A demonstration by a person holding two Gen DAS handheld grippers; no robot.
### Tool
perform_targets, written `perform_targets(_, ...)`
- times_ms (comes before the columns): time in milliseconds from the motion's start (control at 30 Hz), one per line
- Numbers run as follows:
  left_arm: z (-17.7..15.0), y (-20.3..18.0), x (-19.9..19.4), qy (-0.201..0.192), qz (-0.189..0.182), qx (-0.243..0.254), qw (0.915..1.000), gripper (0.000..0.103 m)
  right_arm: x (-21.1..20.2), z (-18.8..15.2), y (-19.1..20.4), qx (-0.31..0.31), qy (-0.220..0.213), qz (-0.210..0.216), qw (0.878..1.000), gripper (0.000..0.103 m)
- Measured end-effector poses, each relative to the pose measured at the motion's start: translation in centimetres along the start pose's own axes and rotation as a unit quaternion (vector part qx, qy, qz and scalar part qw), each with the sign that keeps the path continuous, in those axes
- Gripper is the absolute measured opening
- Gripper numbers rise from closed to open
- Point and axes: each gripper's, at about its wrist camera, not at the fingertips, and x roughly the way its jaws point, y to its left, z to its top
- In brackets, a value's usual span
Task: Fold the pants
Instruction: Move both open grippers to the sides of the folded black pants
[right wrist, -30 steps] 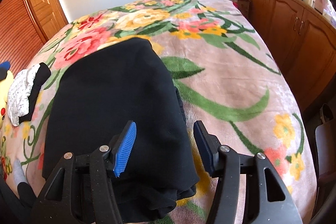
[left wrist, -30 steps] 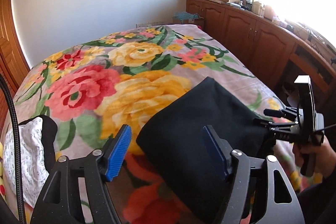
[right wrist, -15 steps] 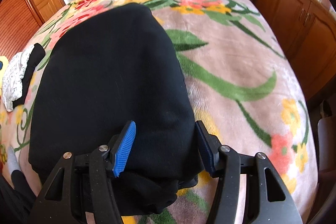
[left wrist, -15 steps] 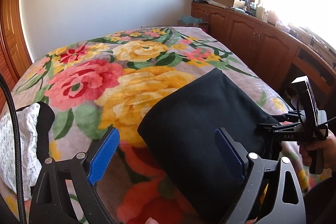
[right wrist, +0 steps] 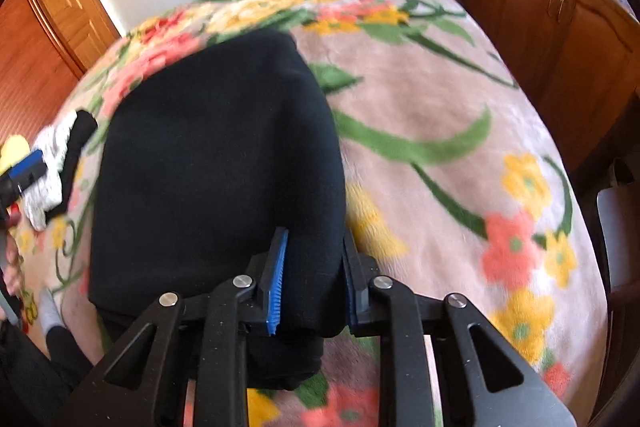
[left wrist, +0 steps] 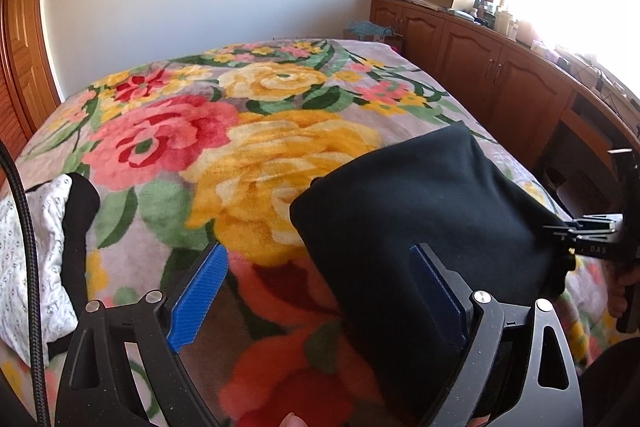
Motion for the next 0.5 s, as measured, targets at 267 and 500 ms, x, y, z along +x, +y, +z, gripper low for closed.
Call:
perform_targets(267, -0.1, -0.4, 2.2, 0.011, -0.001, 0.004, 0.9999, 0.092, 0.1, 0.7, 1.1, -0.037, -0.025, -0.047, 0.998, 0.045)
perform_targets(500, -0.3, -0.4, 4.9, 0.034, -0.013, -0.011, 0.9993, 0.092, 0.3, 3.0, -0.5, -0.016, -0.057, -0.025, 0.998, 0.06)
